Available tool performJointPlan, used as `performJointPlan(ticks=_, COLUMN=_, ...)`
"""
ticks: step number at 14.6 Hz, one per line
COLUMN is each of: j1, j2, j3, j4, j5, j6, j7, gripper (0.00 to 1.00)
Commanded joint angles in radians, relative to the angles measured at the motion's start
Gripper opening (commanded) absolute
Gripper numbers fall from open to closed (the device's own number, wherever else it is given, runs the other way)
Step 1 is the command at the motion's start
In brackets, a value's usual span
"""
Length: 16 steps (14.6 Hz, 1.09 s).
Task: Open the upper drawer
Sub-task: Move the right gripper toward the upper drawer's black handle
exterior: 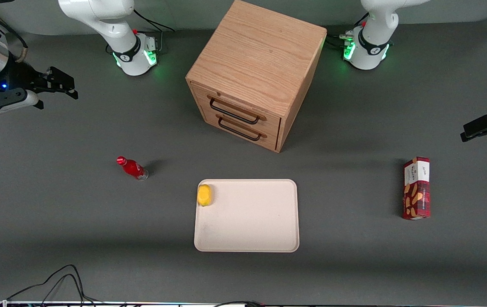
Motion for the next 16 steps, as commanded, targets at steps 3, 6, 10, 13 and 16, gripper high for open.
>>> performJointPlan(ticks=3, j1=0.001, j2=0.002, j3=0.006, j4=0.027, j5=-0.022, j6=-0.015, j7=0.015, gripper=1.00)
performJointPlan(ticks=6, j1=0.005, j2=0.025, j3=0.009, j4=0.039, j5=-0.019, j6=-0.003, j7=0.015, gripper=1.00)
performJointPlan(ticks=10, j1=0.014, j2=0.039, j3=0.035, j4=0.052, j5=-0.011, j6=0.005, j7=0.018, gripper=1.00)
performJointPlan(ticks=13, j1=0.014, j2=0.056, j3=0.056, j4=0.067, j5=-0.009, j6=0.012, j7=0.016, gripper=1.00)
performJointPlan(ticks=16, j1=0.017, j2=0.056, j3=0.073, j4=0.078, j5=0.021, j6=0.012, j7=0.013, gripper=1.00)
